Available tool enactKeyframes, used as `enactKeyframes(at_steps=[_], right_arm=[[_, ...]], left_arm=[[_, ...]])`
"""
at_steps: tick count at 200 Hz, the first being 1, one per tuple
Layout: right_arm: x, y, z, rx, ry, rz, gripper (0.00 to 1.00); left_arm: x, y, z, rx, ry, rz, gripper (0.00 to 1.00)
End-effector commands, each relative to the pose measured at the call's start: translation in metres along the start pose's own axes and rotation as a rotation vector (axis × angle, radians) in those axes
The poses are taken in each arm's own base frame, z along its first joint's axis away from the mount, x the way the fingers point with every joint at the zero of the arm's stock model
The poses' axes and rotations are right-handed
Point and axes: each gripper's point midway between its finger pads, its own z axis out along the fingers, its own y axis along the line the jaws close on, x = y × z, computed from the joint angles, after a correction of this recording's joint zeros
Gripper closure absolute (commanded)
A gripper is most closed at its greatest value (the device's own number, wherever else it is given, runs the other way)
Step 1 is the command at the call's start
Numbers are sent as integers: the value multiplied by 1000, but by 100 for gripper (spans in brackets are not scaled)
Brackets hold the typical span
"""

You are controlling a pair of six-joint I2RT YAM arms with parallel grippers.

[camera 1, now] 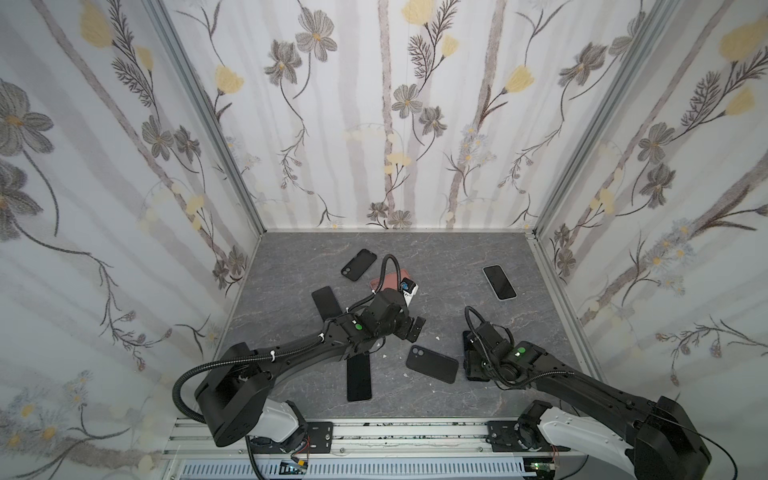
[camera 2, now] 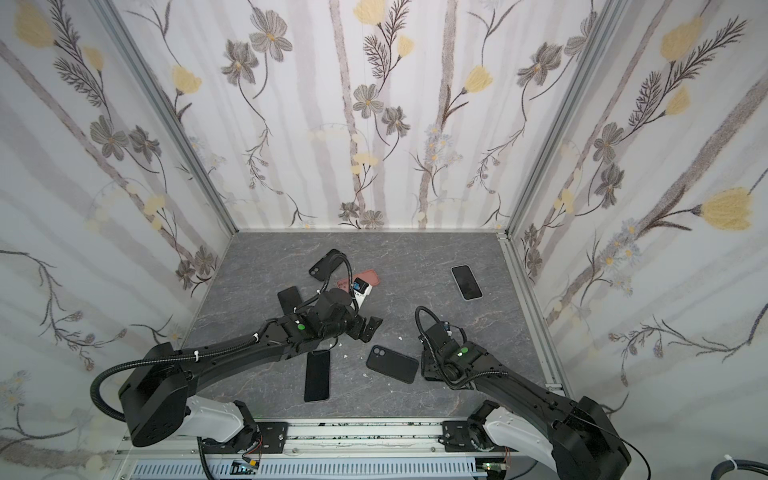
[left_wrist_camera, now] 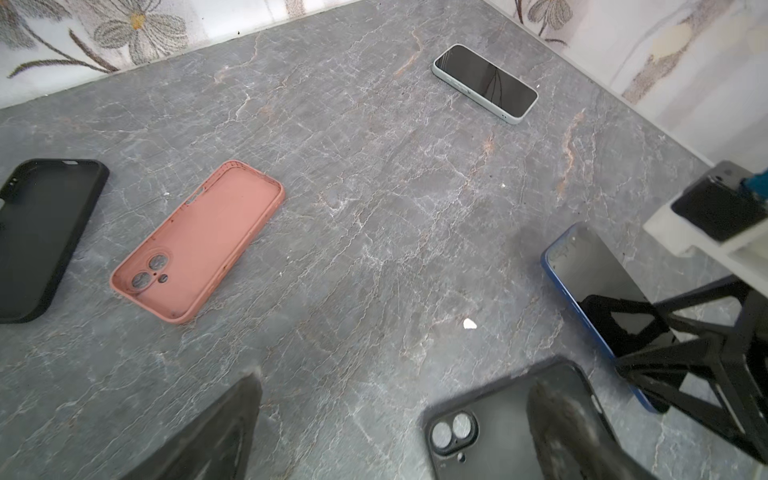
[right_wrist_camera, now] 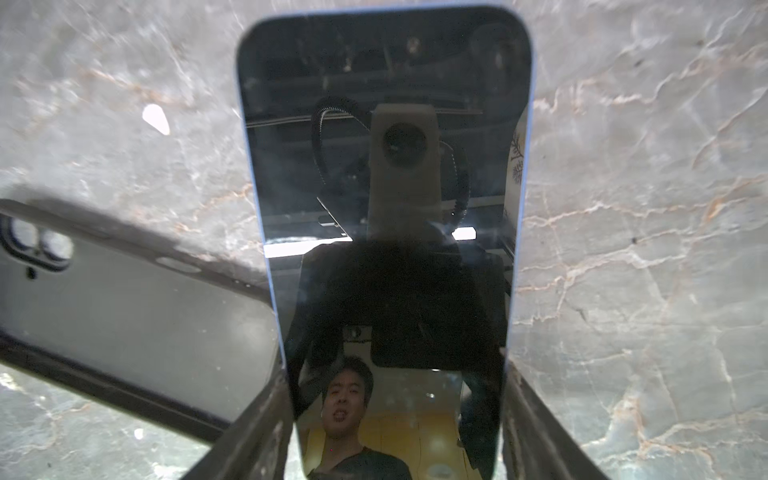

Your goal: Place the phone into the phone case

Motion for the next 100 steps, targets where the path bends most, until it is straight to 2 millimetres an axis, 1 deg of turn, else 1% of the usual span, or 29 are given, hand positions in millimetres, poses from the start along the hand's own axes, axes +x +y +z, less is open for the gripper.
enactKeyframes(at_steps=[1, 16, 44, 70, 79, 81, 83, 100], right_arm=[[-18, 3, -8, -22, -95, 24, 58], [-26, 9, -16, -61, -138, 37, 59], [-38, 23, -29, -149, -198, 45, 59], [-56, 40, -45, -222, -264, 8, 59], [-62, 49, -52, -257, -290, -18, 58], [-63, 50, -53, -261, -292, -21, 59], [-64, 52, -54, -267, -297, -26, 59], [-71, 67, -62, -311, -324, -88, 58]], left_arm=[[-3, -5, 9, 5, 61, -71, 0], [-9, -14, 16, 38, 97, -91, 1], [-24, -38, 26, 157, 149, -150, 8], [-44, -59, 27, 280, 150, -255, 13], [-41, -63, 28, 322, 177, -287, 16], [-51, -66, 26, 336, 160, -292, 16], [-54, -68, 26, 348, 159, -298, 17], [-60, -73, 25, 414, 184, -350, 21]])
